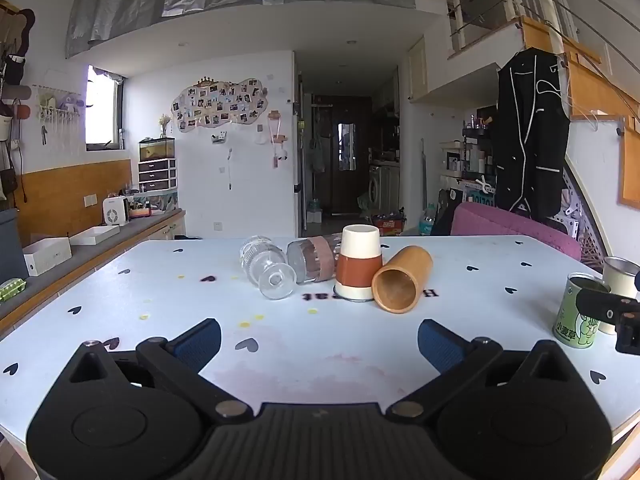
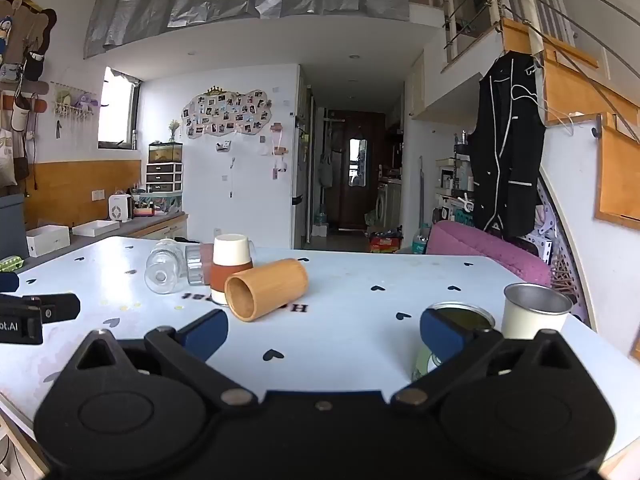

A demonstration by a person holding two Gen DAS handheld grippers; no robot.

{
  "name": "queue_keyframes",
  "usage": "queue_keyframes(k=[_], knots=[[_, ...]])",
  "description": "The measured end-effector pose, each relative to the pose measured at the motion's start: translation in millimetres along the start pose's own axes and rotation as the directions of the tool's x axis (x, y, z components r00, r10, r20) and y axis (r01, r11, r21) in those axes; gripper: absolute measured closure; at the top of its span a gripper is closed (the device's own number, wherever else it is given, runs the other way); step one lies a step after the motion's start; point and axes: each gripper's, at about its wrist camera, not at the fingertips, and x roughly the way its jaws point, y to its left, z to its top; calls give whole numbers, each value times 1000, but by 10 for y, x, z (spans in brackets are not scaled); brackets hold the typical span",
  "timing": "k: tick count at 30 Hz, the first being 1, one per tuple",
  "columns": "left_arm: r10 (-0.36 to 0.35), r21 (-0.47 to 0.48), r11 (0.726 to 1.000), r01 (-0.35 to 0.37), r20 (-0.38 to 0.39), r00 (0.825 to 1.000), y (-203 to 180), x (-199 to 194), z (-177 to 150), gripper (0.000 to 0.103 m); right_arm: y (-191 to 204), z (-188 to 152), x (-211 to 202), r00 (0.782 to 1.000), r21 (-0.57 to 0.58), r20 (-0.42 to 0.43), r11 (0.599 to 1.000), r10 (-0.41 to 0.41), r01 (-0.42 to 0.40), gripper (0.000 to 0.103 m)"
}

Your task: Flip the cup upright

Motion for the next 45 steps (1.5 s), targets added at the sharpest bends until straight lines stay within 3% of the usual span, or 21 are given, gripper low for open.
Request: queue_keyframes(k=[45], knots=[[-9, -5, 1000, 9, 1, 1000, -20, -31, 0, 0, -29, -28, -63, 1000, 0, 0, 1000, -17, 17, 0]])
